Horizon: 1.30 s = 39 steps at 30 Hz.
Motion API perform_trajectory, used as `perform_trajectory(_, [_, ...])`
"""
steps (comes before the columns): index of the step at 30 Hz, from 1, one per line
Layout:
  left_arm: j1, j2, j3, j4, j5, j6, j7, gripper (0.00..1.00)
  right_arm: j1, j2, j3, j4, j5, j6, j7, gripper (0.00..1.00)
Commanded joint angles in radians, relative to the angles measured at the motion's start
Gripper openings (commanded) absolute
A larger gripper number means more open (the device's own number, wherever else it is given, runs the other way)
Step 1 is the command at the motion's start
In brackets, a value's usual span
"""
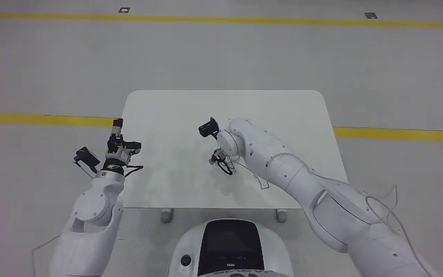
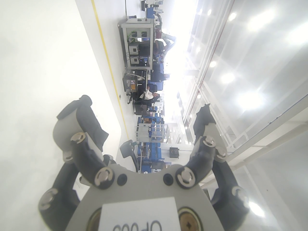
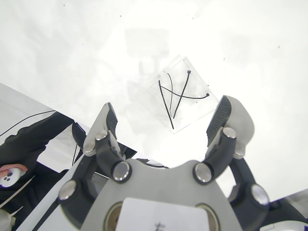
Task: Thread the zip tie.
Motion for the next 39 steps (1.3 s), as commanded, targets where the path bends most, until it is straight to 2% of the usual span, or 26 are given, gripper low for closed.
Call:
perform_trajectory(1, [0.000,0.000,0.000,0.000,0.000,0.000,0.000,1.00,-0.004,0.005,0.010,-0.014,-0.008,0.001,0.008,0.58])
perform_trajectory(3, [0.000,0.000,0.000,0.000,0.000,0.000,0.000,1.00,-0.009,0.010,0.020,-0.028,-0.018,0.003,0.009,0.50])
perform_trajectory(9, [0.000,0.000,0.000,0.000,0.000,0.000,0.000,1.00,-0.037,0.029,0.051,-0.072,-0.050,-0.003,0.014,0.43])
perform_trajectory(12, [0.000,0.000,0.000,0.000,0.000,0.000,0.000,1.00,-0.047,0.034,0.061,-0.077,-0.061,-0.004,0.022,0.36])
perform_trajectory(17, [0.000,0.000,0.000,0.000,0.000,0.000,0.000,1.00,-0.055,0.034,0.073,-0.071,-0.071,-0.005,0.026,0.33])
perform_trajectory(28, [0.000,0.000,0.000,0.000,0.000,0.000,0.000,1.00,-0.058,0.010,0.073,-0.006,-0.085,-0.015,-0.005,0.35])
perform_trajectory(39, [0.000,0.000,0.000,0.000,0.000,0.000,0.000,1.00,-0.042,-0.030,0.068,0.091,-0.066,-0.033,-0.033,0.28])
